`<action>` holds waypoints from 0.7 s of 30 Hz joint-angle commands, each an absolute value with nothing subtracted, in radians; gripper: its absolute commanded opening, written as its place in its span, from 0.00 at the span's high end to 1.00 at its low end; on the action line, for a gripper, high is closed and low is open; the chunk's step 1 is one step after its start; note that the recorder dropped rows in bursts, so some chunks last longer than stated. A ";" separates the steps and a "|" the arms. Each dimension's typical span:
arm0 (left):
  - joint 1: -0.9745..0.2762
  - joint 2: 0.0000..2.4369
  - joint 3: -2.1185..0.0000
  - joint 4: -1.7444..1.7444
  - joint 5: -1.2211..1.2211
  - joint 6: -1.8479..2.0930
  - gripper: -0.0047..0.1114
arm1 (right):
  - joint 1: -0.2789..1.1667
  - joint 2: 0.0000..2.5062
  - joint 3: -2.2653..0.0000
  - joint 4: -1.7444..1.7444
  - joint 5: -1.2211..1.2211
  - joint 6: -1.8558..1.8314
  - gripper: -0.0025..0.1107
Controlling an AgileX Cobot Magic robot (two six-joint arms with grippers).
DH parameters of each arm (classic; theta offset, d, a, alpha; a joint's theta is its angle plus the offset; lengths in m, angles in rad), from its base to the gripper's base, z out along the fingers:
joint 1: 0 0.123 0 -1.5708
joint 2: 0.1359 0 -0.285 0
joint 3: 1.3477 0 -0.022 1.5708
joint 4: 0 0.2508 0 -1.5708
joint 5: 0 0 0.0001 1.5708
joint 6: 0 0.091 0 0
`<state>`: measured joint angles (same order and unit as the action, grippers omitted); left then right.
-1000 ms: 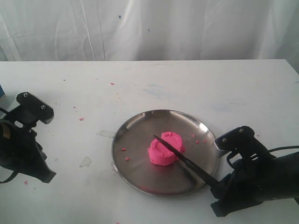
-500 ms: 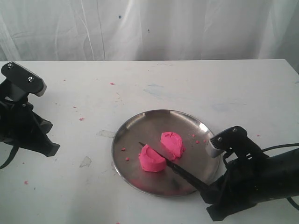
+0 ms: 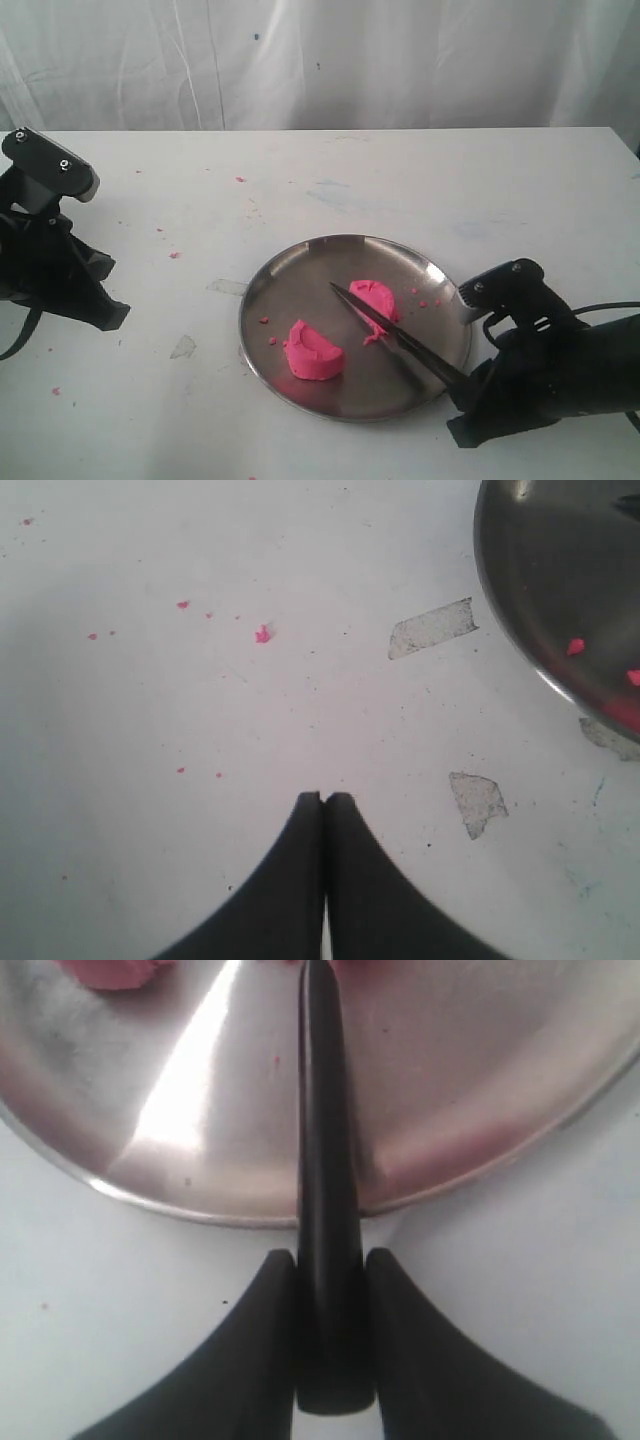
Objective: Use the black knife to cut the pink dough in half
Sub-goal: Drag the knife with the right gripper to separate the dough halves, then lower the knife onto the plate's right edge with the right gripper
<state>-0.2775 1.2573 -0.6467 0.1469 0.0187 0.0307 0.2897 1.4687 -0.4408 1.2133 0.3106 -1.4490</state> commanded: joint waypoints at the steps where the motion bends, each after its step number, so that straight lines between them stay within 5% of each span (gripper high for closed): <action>1: -0.282 1.247 -0.640 0.140 0.023 0.021 0.96 | 0.291 1.467 -0.447 1.214 0.236 -1.376 0.98; 12: -0.282 1.247 -0.640 0.140 0.023 0.020 0.96 | 0.291 1.467 -0.447 1.214 0.223 -1.338 0.98; 17: -0.282 1.247 -0.640 0.140 0.023 0.020 0.96 | 0.291 1.446 -0.550 1.214 0.539 -1.338 0.98; 21: -0.282 1.247 -0.640 0.138 0.023 0.014 0.96 | 0.291 1.358 -0.597 1.214 0.524 -1.338 0.98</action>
